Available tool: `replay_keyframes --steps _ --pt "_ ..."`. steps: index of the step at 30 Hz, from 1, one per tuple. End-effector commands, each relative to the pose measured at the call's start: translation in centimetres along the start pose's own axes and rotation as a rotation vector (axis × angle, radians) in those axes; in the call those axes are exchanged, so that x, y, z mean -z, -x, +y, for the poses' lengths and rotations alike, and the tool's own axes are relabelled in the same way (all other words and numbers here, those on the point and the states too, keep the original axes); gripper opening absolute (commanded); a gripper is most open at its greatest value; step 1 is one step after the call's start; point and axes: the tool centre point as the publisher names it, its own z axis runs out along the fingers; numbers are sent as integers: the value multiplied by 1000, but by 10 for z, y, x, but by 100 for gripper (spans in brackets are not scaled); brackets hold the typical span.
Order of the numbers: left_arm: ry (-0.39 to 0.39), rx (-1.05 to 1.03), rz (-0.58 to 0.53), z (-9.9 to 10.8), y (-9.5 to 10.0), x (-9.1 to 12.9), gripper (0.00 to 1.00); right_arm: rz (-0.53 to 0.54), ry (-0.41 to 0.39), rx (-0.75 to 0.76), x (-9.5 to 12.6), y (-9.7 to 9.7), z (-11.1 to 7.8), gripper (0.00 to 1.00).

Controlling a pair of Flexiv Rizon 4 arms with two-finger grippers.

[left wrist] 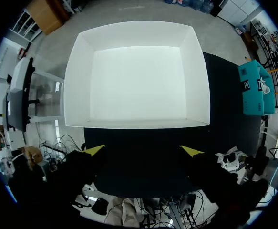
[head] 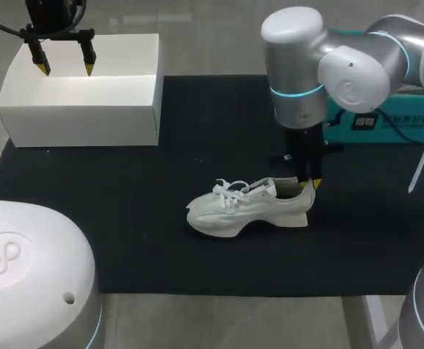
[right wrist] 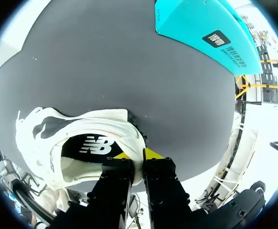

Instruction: Take the shoe out of the shoebox, open the shoe tongue, remove and reinsert the insole, then place the shoe into the shoebox

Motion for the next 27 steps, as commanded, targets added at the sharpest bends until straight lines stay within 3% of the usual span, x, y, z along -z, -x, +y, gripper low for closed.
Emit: replay_keyframes --steps 1,15,27 --pt "1 0 -1 0 0 1 100 12 2 -13 3 3 -2 0" --pt "1 0 -1 0 0 1 100 69 -8 -58 -1 -8 -3 0" --pt "1 0 -1 0 0 1 100 70 -12 -109 2 0 -11 0"
